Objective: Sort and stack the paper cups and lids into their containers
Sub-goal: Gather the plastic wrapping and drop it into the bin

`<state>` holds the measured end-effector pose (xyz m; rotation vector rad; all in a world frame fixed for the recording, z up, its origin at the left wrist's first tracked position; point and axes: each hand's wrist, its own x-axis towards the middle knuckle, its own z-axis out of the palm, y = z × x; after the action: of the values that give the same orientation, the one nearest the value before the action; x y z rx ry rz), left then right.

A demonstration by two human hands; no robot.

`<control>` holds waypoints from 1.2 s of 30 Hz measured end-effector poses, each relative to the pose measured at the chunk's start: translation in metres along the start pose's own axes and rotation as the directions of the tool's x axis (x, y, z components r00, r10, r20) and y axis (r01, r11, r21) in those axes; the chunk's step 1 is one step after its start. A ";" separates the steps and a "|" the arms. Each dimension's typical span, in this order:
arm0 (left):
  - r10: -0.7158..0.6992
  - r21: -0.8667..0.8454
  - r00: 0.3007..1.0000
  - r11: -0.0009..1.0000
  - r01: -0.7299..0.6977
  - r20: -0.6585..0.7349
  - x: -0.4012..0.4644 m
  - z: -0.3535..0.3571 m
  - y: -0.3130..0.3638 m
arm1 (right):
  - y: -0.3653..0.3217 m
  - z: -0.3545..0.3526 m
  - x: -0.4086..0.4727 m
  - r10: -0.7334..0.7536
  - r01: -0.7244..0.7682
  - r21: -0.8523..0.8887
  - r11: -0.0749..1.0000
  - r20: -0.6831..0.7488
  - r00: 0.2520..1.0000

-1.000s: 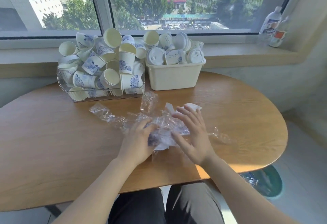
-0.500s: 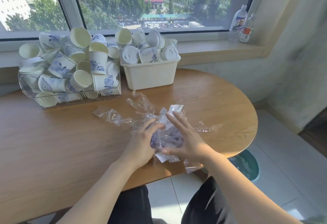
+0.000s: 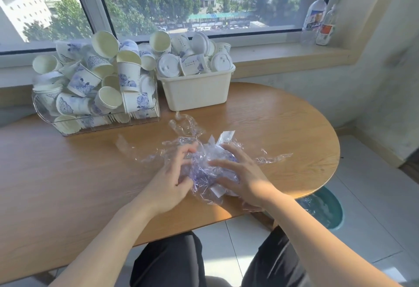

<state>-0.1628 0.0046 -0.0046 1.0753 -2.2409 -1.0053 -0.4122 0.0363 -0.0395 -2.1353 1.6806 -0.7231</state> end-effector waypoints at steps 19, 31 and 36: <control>-0.097 0.337 0.995 0.937 0.095 -0.010 0.006 0.000 -0.040 | 0.008 -0.008 -0.017 -0.022 0.023 0.085 0.996 -0.019 1.000; -0.033 0.373 0.990 0.928 -0.021 0.138 0.040 0.094 0.038 | 0.052 -0.070 -0.100 0.114 -0.107 0.056 0.993 -0.141 0.983; 0.096 0.347 0.978 0.925 -0.157 0.185 0.059 0.147 0.073 | 0.079 -0.100 -0.154 0.213 -0.205 0.062 0.977 -0.196 0.957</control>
<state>-0.3281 0.0496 -0.0358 1.0020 -2.6669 -0.6639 -0.5599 0.1710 -0.0295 -1.8715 1.9415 -0.9264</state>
